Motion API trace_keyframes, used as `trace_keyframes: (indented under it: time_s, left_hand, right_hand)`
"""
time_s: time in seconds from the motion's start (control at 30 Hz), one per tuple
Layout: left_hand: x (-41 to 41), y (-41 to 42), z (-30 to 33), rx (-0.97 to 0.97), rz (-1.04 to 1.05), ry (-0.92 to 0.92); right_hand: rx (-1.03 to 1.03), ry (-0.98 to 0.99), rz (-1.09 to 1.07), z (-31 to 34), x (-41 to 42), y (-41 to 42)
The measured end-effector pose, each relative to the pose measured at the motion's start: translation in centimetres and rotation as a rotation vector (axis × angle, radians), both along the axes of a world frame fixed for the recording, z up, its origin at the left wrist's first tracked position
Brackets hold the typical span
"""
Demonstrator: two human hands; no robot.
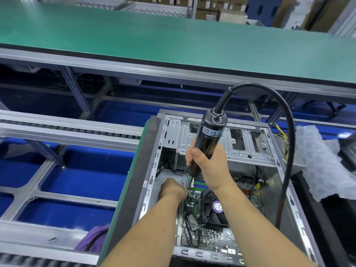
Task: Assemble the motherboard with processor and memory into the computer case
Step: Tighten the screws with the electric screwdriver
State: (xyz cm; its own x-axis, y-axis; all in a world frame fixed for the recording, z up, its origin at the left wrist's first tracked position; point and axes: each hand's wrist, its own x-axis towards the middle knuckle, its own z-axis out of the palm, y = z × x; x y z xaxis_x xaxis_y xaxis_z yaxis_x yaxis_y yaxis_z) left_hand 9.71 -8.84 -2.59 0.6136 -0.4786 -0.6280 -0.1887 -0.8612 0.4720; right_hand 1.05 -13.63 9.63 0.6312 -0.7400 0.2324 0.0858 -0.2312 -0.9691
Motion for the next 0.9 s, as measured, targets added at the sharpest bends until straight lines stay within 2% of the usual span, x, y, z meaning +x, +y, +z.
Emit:
trace_keyframes:
  time_s: [0.3,0.53,0.9]
  left_hand:
    - [-0.12,0.32,0.13,-0.035,0.002,0.02]
    - [-0.13,0.15,0.4,-0.002,0.008,0.022]
    - [-0.21,0.19,0.61,-0.004,0.009,0.019]
  right_hand:
    - [-0.078,0.027,0.017,-0.28,0.42,0.65]
    - [0.001,-0.05,-0.029,-0.55,-0.41,0.01]
    - [0.011,-0.053,-0.018,-0.58,-0.51,-0.09]
